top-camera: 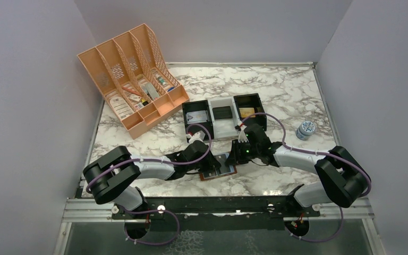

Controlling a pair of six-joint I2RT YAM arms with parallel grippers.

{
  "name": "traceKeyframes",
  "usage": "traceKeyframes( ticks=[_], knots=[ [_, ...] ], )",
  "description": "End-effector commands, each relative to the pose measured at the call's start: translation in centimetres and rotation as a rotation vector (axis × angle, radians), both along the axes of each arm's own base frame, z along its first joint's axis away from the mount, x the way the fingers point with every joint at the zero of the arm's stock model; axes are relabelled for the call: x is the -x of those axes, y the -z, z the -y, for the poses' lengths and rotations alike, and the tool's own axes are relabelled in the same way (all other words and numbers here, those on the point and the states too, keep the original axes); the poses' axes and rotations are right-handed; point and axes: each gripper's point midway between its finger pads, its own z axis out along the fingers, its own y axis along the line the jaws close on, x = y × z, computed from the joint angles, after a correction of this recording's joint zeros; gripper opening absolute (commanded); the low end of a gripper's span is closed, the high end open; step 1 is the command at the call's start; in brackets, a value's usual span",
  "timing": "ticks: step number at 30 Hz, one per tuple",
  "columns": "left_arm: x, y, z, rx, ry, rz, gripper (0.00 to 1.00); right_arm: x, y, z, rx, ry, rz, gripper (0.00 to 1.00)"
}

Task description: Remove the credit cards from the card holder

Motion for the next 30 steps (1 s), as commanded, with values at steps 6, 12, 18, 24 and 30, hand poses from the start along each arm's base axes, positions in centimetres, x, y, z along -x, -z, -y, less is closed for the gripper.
traceKeyframes(
  ticks=[6,12,18,24,30],
  knots=[
    [0.0,-1.4,-0.2,0.084,-0.04,0.02,0.19,0.0,2.3,1.8,0.1,0.046,-0.013,0.19],
    [0.1,-1.4,0.4,0.085,-0.011,0.021,0.12,0.0,2.4,1.8,0.101,0.043,-0.016,0.19],
    [0.2,-0.9,0.8,0.085,0.003,0.004,0.11,0.0,2.3,1.7,0.099,0.043,-0.015,0.19],
    [0.2,-0.9,0.8,0.09,-0.001,0.007,0.1,0.0,2.4,1.7,0.101,0.043,-0.015,0.19],
    [0.3,-0.7,0.2,0.085,-0.014,0.008,0.0,-0.3,2.4,2.0,0.117,0.053,-0.008,0.19]
  ],
)
